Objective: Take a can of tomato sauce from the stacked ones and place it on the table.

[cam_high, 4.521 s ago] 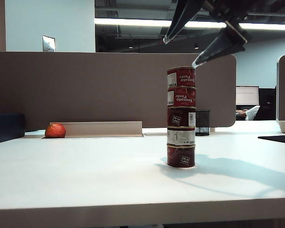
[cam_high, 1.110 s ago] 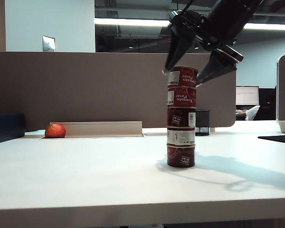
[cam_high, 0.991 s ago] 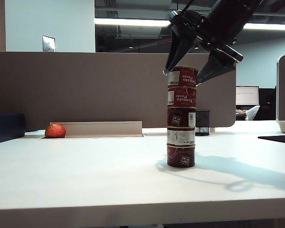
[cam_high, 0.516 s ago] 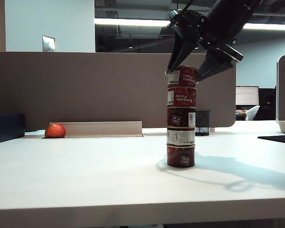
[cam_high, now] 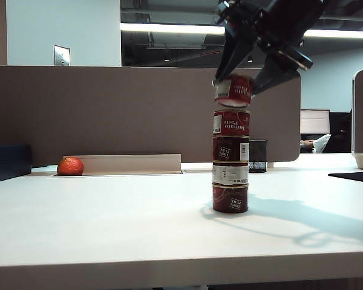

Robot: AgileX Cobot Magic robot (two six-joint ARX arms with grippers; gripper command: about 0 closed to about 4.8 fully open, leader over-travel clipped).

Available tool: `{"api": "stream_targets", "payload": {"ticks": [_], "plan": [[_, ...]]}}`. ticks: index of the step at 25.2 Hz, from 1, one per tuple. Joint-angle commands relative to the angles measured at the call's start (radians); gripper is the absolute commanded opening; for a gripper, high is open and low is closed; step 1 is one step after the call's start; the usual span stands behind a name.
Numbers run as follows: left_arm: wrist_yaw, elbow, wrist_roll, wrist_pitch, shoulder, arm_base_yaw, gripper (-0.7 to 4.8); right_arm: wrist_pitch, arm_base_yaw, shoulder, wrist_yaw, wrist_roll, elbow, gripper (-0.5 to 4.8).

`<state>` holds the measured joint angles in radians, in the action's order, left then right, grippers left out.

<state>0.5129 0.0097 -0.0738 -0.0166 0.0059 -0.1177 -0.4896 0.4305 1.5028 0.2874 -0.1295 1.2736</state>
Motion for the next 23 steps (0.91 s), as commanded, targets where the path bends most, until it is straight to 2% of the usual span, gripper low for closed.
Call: {"api": "stream_targets", "payload": {"ticks": [1, 4, 6, 16, 23], "plan": [[0.004, 0.003, 0.003, 0.010, 0.000, 0.001, -0.06, 0.024, 0.000, -0.026, -0.007, 0.018, 0.008, 2.61], [0.004, 0.003, 0.003, 0.010, 0.000, 0.001, -0.06, 0.018, 0.000, -0.034, -0.037, 0.033, 0.008, 2.61], [0.004, 0.003, 0.003, 0.010, 0.000, 0.001, -0.06, 0.007, -0.002, -0.042, -0.092, 0.034, 0.008, 2.61], [0.004, 0.003, 0.003, 0.010, 0.000, 0.001, -0.06, -0.077, -0.046, -0.065, -0.114, 0.062, 0.008, 2.64], [0.004, 0.003, 0.003, 0.010, 0.000, 0.001, -0.06, -0.163, -0.144, -0.102, -0.113, 0.085, 0.008, 2.64]]}}
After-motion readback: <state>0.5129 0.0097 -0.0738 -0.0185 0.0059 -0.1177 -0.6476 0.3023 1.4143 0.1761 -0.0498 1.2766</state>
